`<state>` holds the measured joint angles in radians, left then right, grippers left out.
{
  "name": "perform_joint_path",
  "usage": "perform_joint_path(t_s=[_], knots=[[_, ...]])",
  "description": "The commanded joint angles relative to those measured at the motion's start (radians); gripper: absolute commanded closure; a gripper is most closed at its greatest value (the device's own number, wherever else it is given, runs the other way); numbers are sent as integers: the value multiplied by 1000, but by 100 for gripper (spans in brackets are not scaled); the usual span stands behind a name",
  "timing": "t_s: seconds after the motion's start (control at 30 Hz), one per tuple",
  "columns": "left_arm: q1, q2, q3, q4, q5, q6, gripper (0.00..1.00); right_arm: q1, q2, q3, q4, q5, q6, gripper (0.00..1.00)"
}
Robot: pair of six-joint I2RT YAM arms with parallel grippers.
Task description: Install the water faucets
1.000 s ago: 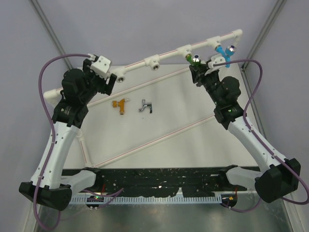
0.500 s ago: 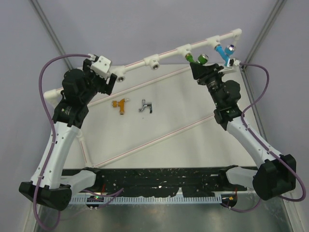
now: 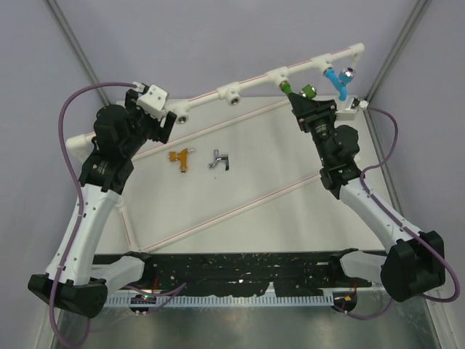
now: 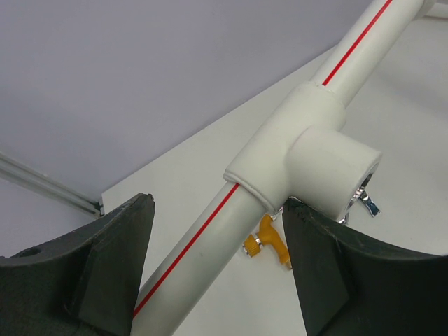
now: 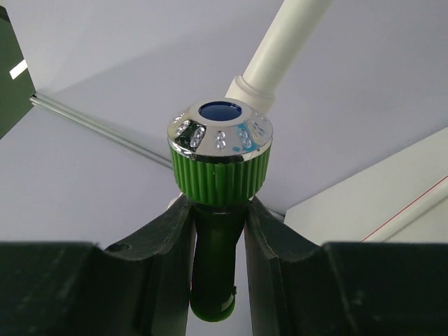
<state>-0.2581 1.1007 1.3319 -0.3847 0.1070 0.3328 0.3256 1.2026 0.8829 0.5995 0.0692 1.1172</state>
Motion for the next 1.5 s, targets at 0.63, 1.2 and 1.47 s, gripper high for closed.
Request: perform_joint_path(t_s=[0.63, 1.2, 1.47], knots=[[-26, 10, -77, -195, 54, -118, 22, 20, -274, -131, -97, 41, -343, 11], [-26, -117, 75, -236, -93, -326, 0, 20, -474, 64, -543, -137, -2006, 1], [-18, -295, -29, -358, -337, -546, 1, 20, -426, 51, -501, -247, -2343, 1]])
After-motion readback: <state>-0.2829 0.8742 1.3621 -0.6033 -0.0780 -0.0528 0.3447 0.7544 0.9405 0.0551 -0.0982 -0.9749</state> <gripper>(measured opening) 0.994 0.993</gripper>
